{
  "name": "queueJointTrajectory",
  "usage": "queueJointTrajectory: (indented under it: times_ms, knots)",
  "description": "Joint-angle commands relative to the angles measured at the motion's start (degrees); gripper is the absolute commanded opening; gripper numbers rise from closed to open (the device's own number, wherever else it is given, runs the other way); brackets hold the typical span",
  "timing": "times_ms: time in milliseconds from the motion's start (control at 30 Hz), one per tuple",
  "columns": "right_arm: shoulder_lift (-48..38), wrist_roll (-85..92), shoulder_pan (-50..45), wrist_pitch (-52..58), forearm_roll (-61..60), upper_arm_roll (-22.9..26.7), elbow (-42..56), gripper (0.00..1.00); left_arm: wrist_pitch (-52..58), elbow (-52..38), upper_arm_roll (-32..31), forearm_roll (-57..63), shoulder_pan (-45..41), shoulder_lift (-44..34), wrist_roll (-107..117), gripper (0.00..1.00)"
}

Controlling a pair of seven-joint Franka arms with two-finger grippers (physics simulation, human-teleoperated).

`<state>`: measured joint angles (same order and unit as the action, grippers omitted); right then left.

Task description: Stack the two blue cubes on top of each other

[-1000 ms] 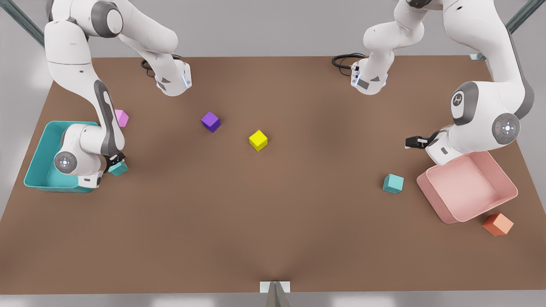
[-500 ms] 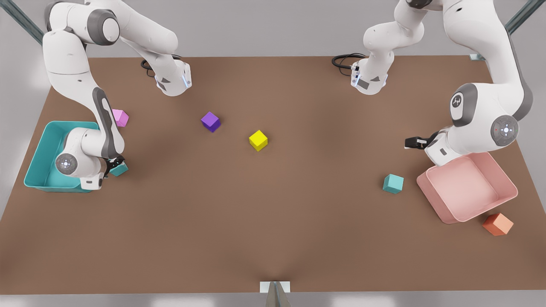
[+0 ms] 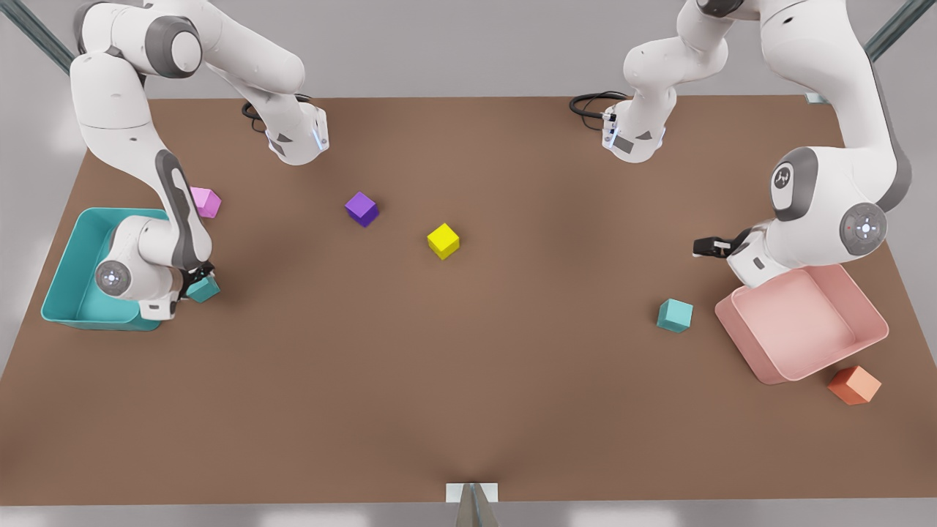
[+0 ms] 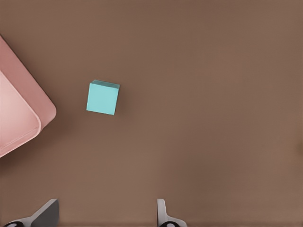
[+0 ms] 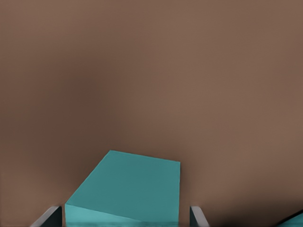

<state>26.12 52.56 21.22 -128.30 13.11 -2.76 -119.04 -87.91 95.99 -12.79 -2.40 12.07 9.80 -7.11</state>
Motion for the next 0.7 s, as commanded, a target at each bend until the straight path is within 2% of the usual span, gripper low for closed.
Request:
queueJointTrajectory:
  times_ms: [0,533,667]
  knots:
    - [0.16,0.17,0.05,0.06,-0.1,0.04,-0.05,1.0,0.02,-0.01,-0.04,0.02,-0.03,-0.05,-0.1,1.0]
    - [1.22,-1.15,0.49,0.42,-0.02,1.53,-0.84,1.0,-0.07,-0.01,-0.04,0.02,-0.03,0.74,-0.1,1.0]
    - [1.3,-1.23,0.22,0.42,0.07,1.44,-0.76,0.76,-0.07,-0.1,-0.04,0.02,-0.03,0.74,-0.1,1.0]
